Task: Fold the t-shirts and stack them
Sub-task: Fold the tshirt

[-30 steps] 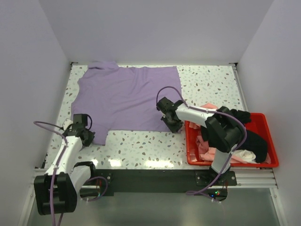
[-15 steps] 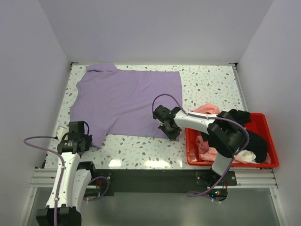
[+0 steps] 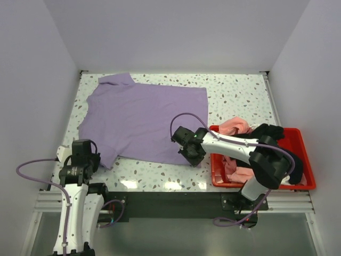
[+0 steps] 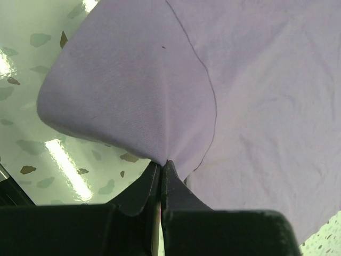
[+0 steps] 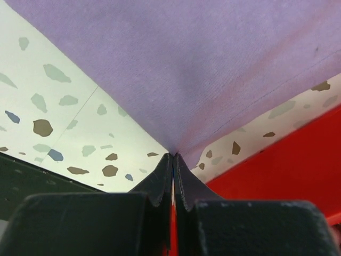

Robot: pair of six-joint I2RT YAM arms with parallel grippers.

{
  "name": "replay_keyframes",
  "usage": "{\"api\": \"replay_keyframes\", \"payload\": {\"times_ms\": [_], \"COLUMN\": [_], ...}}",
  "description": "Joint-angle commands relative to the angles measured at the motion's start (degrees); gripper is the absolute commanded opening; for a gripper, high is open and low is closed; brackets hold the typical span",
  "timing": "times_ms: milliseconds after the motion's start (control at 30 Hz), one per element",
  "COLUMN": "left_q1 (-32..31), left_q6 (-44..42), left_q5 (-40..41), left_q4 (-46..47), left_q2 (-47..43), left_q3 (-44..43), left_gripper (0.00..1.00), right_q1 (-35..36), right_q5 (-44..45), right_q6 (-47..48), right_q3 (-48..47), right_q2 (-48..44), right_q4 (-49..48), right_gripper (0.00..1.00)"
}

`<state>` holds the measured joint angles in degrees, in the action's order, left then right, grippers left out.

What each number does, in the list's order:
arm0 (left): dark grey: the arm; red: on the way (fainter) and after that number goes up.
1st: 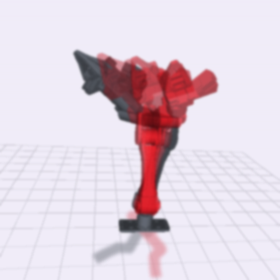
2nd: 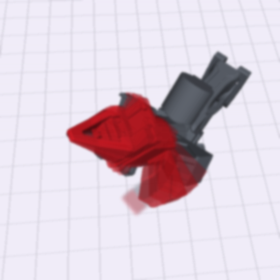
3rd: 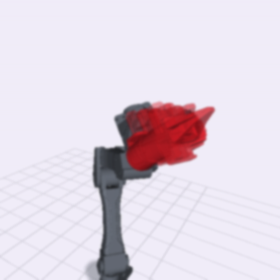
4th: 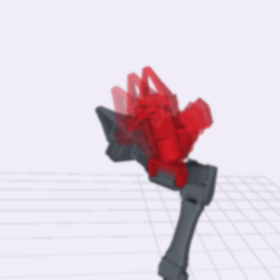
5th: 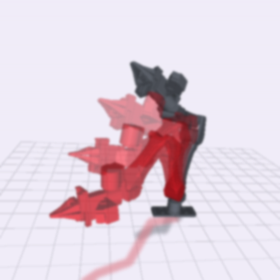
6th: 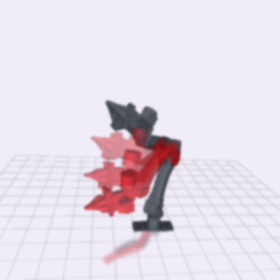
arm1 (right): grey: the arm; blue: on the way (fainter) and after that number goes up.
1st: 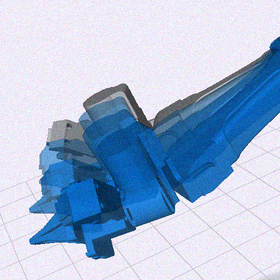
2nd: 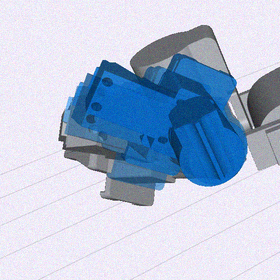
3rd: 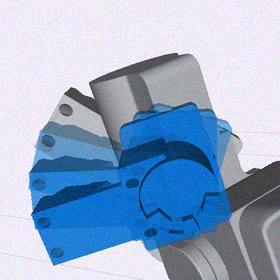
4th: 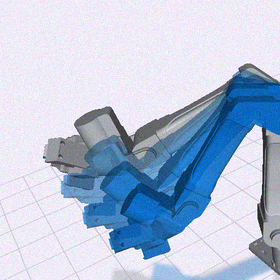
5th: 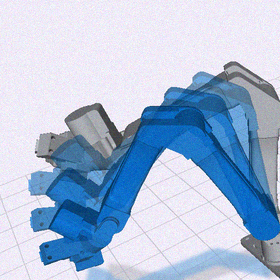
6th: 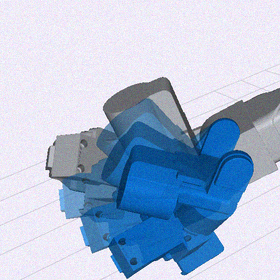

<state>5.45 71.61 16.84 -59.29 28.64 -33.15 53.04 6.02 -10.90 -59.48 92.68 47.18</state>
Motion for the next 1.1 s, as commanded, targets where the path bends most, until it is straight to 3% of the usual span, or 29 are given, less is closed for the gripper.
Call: {"api": "replay_keyframes", "payload": {"times_ms": [0, 300, 600, 1067], "left_q1": [-0.2, -0.1, -0.1, -3.0], "left_q6": [1.2, -4.6, -6.2, -14.6], "left_q5": [2.2, -2.5, -4.1, -5.5], "left_q4": [-0.3, 13.0, 24.2, 35.0], "left_q2": [0.3, 12.2, 22.4, 47.9], "left_q3": [-2.5, -3.7, -7.5, -23.2], "left_gripper": [0.00, 0.00, 0.00, 0.00], "right_q1": [0.1, -0.7, -9.2, -16.4], "right_q5": [0.0, 3.6, 5.3, 7.9], "right_q6": [-0.6, -0.4, 1.6, 2.3], "right_q3": [-0.9, -7.0, -14.6, -23.3], "right_q2": [-3.3, -2.4, -0.1, 7.9], "right_q4": [2.7, 4.9, 5.3, 2.9], "right_gripper": [0.00, 0.00, 0.00, 0.00]}}
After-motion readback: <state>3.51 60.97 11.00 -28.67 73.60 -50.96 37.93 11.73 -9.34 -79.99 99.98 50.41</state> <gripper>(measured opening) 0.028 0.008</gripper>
